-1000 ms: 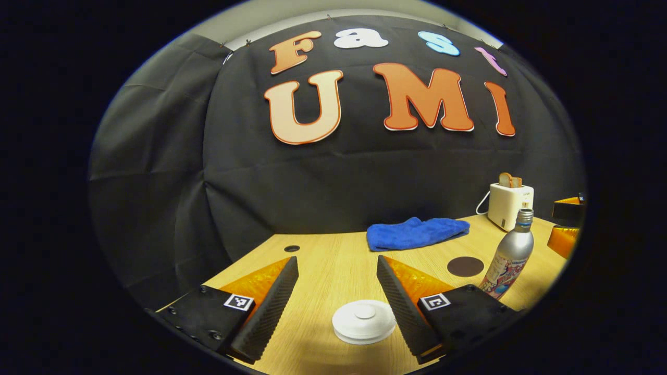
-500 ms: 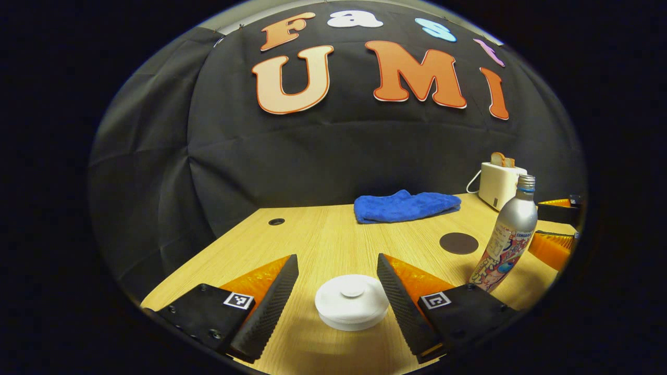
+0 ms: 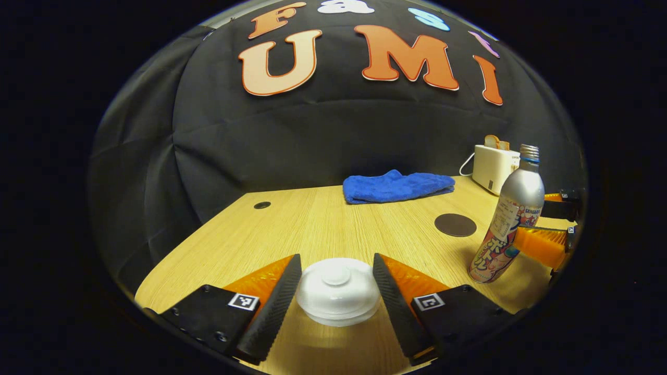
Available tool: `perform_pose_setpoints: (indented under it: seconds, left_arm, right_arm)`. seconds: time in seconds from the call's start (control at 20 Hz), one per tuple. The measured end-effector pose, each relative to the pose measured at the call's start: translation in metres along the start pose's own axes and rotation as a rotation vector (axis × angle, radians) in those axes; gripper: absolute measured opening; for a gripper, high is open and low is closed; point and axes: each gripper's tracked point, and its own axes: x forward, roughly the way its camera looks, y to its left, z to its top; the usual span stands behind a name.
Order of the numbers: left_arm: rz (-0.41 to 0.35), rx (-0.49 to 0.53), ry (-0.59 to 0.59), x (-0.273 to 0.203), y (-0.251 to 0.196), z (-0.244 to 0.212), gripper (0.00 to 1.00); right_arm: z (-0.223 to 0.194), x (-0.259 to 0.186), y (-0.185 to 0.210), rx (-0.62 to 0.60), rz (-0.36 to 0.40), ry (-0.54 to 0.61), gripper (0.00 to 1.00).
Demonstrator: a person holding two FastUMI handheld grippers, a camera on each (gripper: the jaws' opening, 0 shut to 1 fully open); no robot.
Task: Open the teacup lid with one hand, grasp the water bottle and pour water into the teacup with the other hand; after pouring, place the water bottle on the coaster and then close the teacup lid.
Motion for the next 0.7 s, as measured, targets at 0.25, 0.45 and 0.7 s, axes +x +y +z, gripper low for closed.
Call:
perform_pose_setpoints:
  seconds: [0.25, 0.45, 0.7]
  left_arm:
    - [0.005, 0.018, 0.003, 0.004, 0.002, 0.002, 0.70]
    - [0.013, 0.029, -0.002, 0.007, 0.002, 0.005, 0.46]
    - [0.035, 0.021, -0.012, 0.007, 0.006, 0.007, 0.33]
  right_arm:
    - [-0.008, 0.011, 0.003, -0.007, 0.007, 0.030, 0.96]
    - [-0.012, 0.015, 0.006, -0.012, 0.014, 0.046, 0.96]
    - [-0.016, 0.020, 0.007, -0.019, 0.012, 0.061, 0.96]
